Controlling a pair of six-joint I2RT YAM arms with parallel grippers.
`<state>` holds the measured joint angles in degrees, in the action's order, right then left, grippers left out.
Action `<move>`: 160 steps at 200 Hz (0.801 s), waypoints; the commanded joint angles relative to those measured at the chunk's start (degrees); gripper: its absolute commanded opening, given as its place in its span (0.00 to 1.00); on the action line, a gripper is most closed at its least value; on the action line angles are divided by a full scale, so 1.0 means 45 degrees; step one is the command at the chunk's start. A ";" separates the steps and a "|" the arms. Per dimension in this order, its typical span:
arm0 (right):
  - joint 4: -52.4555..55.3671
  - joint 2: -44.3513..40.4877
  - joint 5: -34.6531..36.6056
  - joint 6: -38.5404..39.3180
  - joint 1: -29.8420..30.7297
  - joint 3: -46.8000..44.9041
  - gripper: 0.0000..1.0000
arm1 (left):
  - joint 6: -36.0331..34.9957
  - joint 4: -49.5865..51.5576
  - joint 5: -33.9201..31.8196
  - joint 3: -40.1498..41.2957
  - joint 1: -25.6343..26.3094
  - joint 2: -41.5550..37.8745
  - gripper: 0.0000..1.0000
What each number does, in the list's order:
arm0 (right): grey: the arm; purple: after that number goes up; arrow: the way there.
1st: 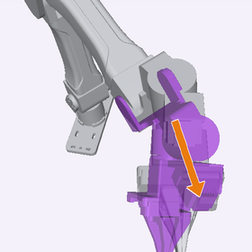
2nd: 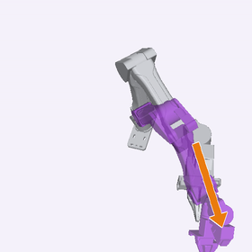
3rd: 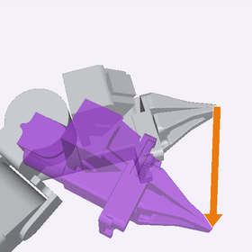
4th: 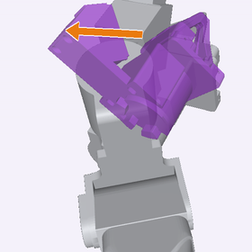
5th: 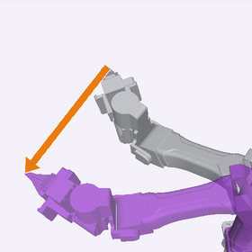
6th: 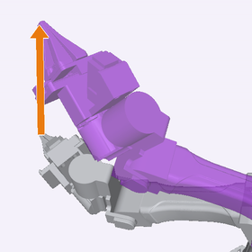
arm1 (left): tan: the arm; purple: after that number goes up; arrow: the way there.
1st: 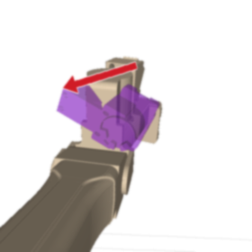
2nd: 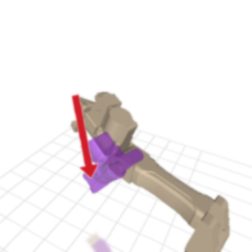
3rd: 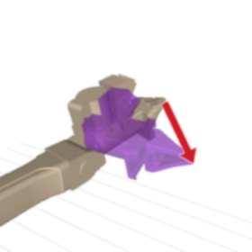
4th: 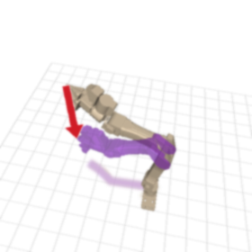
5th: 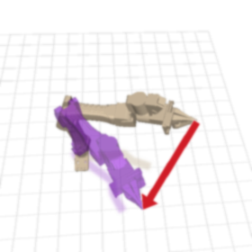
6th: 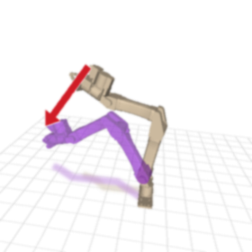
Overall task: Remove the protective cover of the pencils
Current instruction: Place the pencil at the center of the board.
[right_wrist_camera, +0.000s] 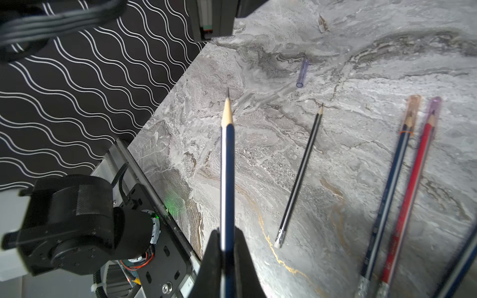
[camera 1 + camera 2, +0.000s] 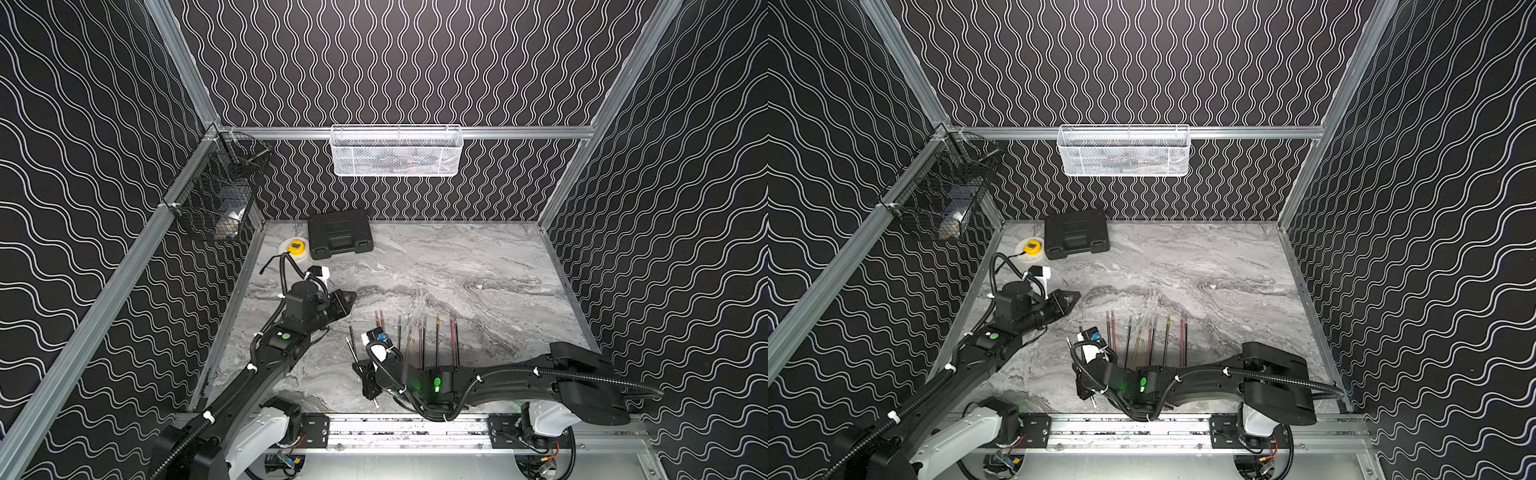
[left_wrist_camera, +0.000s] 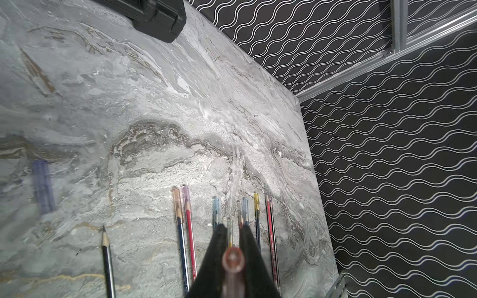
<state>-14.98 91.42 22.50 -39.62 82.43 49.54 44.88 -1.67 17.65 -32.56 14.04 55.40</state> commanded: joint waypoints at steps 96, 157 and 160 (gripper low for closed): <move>0.3698 0.2821 0.0605 -0.4354 -0.1417 0.1894 0.00 | -0.1394 0.0079 -0.1671 -0.0299 0.0178 0.2527 0.00; 0.3571 0.4221 -0.0016 -0.4770 -0.1887 0.2224 0.00 | -0.1732 0.0660 -0.3118 -0.1002 0.0827 0.4427 0.00; 0.3567 0.4249 -0.0010 -0.4788 -0.1902 0.2215 0.00 | -0.1766 0.0676 -0.3179 -0.1024 0.0852 0.4479 0.00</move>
<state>0.78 109.43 23.92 -59.16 74.46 59.31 38.85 0.27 6.94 -36.05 17.08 73.69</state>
